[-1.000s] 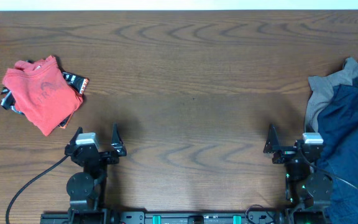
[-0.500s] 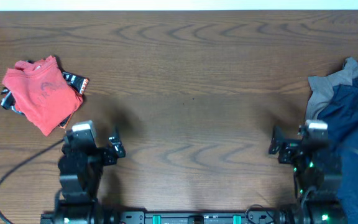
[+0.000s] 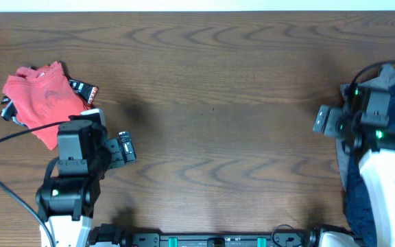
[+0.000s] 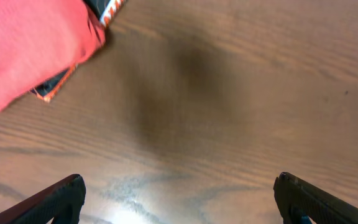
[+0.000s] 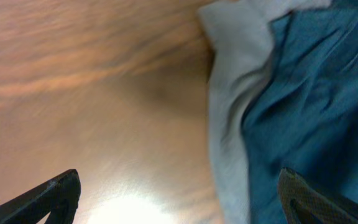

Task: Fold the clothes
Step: 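Reach the right gripper to the navy shorts pile and grasp it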

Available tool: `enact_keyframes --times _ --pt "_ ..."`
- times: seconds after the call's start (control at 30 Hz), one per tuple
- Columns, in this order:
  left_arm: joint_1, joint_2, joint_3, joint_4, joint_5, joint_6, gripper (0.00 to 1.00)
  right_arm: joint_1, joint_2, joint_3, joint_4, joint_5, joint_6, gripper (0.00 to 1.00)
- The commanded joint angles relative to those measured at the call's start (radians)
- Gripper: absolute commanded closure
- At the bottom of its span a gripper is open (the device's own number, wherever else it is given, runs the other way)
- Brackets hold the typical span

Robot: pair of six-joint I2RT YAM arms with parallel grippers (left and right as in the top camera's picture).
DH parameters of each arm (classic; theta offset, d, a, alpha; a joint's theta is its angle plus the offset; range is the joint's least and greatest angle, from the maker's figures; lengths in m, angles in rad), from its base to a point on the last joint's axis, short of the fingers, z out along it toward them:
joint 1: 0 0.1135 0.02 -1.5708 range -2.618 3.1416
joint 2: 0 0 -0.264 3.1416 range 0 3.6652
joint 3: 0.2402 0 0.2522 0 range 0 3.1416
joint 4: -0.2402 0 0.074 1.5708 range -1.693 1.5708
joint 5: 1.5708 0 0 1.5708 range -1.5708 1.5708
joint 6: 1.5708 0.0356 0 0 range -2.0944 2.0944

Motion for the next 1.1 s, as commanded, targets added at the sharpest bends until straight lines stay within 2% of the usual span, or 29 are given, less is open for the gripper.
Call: enact_keyframes --times 0.0,0.17,0.27,0.4,0.5,0.63,0.77,0.87,1.07 --pt "0.007 0.028 0.019 -0.012 0.006 -0.013 0.02 -0.037 0.098 0.037 0.069 0.134 0.002 0.04" --pt "0.007 0.042 0.019 -0.008 0.005 -0.013 0.02 -0.110 0.248 0.037 0.167 0.193 0.005 0.12" --pt "0.007 0.042 0.019 -0.008 0.005 -0.013 0.02 -0.166 0.333 0.037 0.196 0.193 0.056 0.19" --pt "0.007 0.042 0.019 -0.008 0.005 -0.013 0.02 -0.229 0.414 0.037 0.243 0.165 0.126 0.29" --pt "0.007 0.042 0.019 -0.007 0.005 -0.013 0.02 -0.256 0.453 0.037 0.288 0.123 0.126 0.32" --pt "0.007 0.042 0.019 -0.003 0.005 -0.013 0.02 -0.267 0.487 0.037 0.336 0.072 0.126 0.34" --pt "0.007 0.042 0.019 0.003 0.005 -0.013 0.02 -0.265 0.496 0.037 0.349 0.055 0.127 0.46" --pt "0.007 0.042 0.019 0.003 0.005 -0.013 0.02 -0.266 0.496 0.037 0.357 0.056 0.126 0.64" --pt "0.007 0.042 0.019 0.003 0.005 -0.013 0.02 -0.267 0.495 0.038 0.371 0.059 0.126 0.69"
